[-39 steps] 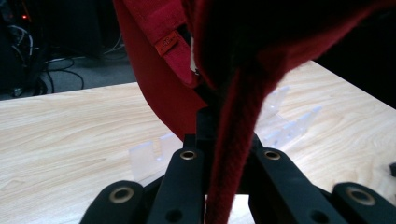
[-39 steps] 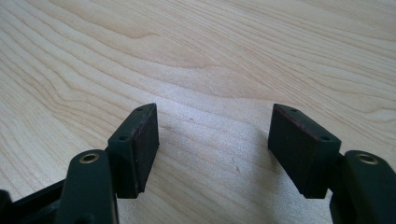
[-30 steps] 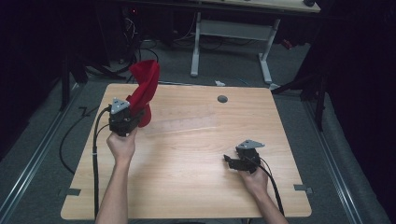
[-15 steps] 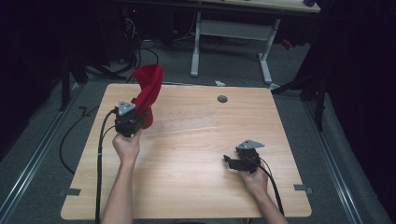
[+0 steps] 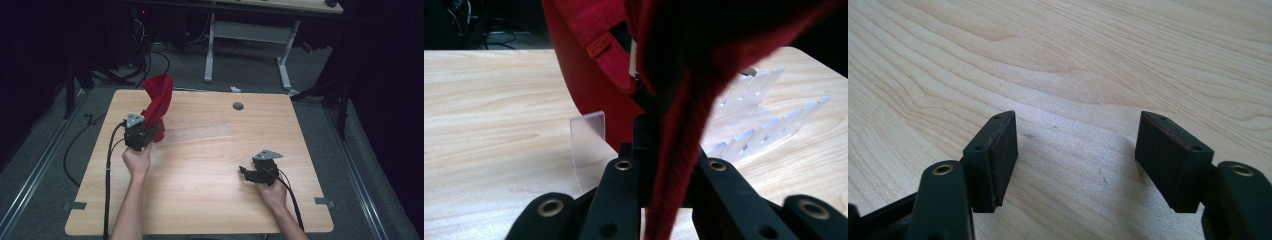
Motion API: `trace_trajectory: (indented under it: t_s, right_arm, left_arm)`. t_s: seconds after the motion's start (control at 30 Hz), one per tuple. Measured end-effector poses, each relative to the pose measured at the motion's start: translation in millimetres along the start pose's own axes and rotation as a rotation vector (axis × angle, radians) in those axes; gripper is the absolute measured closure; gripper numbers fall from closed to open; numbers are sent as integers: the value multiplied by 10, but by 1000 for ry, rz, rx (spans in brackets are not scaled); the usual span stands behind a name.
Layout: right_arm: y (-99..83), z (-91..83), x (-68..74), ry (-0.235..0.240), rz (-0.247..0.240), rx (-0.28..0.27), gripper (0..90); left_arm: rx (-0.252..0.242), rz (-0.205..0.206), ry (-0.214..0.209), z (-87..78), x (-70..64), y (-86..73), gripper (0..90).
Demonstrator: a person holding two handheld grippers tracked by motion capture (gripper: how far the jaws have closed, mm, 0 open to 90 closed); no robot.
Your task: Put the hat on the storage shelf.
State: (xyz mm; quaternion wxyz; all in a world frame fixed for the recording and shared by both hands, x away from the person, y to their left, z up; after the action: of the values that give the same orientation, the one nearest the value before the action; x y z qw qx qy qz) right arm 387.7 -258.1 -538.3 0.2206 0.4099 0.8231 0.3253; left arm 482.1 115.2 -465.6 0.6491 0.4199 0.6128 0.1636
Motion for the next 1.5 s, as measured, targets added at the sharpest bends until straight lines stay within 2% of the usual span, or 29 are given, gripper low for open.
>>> trace_trajectory:
  t_s: [0.17,0.33,0.47,0.6,0.73,0.8,0.87,1.1,1.23,1.5]
  right_arm:
    - [0,1,5,3,-4,-1,335]
    - [1,0,11,7,-4,-1,336]
    - [1,0,12,7,-5,-1,336]
    - [0,-1,15,7,-5,-1,336]
    - [0,-1,15,7,-5,-1,336]
    - [0,-1,16,6,-4,-1,335]
    - [0,-1,15,6,-5,-1,335]
    - [0,-1,15,6,-5,-2,335]
    - [0,-1,15,7,-5,-1,335]
    - [0,-1,15,7,-5,-1,335]
  left_arm:
    - [27,-7,3,-12,22,-47,801]
    - [41,9,9,-20,14,-68,761]
    - [41,28,16,-44,8,-63,600]
    - [50,27,25,-79,-10,-42,446]
    - [56,62,30,-137,-27,-33,388]
    - [56,61,21,-166,-40,-19,370]
    - [44,58,14,-192,-38,-6,392]
    - [20,33,19,-325,20,48,388]
    - [14,45,14,-404,19,67,383]
    - [7,39,9,-519,33,97,382]
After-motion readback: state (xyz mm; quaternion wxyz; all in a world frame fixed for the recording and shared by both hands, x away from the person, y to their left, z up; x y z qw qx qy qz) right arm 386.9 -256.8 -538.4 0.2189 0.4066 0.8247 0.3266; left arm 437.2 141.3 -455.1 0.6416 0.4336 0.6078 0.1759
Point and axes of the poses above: each handheld gripper's, and its own axes: z roughly forward along the jaws, y roughly out of its top, x roughly to its left, the point moved 1 cm from there along z, roughly forward along the jaws, and after that the axes turned 6 degrees about -z, right-handed, at the moved point
